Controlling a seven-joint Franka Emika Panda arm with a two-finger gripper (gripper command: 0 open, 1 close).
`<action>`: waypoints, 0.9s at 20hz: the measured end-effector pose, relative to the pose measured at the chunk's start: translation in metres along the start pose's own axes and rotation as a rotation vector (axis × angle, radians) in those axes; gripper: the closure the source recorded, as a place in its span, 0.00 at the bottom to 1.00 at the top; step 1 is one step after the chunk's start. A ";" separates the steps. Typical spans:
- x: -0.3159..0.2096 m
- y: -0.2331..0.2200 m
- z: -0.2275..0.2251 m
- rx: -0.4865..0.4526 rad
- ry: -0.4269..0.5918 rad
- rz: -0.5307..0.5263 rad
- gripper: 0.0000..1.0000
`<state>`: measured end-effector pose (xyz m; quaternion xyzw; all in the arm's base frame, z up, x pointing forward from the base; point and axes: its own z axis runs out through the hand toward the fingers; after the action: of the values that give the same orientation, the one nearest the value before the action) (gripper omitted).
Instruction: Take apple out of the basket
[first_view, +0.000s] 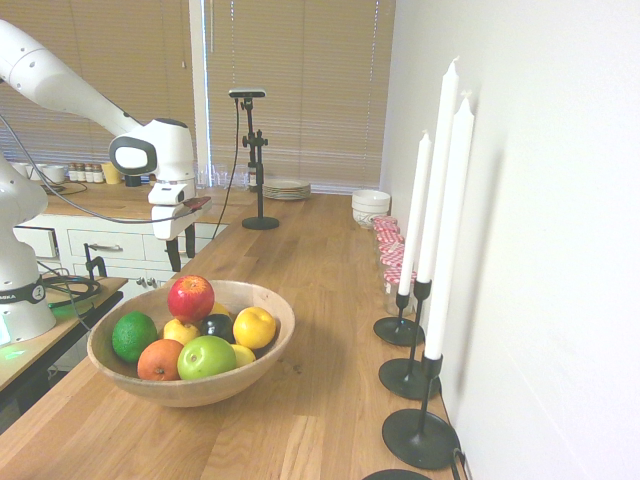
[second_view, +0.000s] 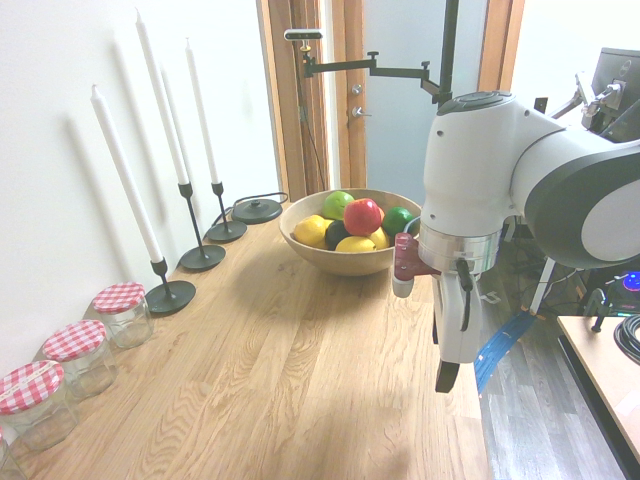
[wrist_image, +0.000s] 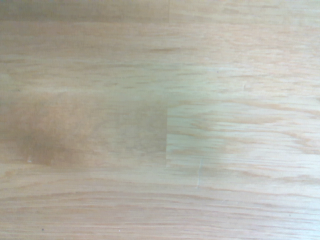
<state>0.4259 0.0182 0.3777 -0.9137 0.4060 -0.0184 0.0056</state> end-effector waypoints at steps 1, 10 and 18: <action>0.000 0.000 0.000 -0.001 -0.001 0.000 0.00; 0.065 0.007 -0.095 0.043 0.066 0.041 0.00; 0.165 0.072 -0.151 0.061 0.113 0.137 0.00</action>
<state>0.4770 -0.1514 0.5317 -0.8807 0.4664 -0.0818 0.0118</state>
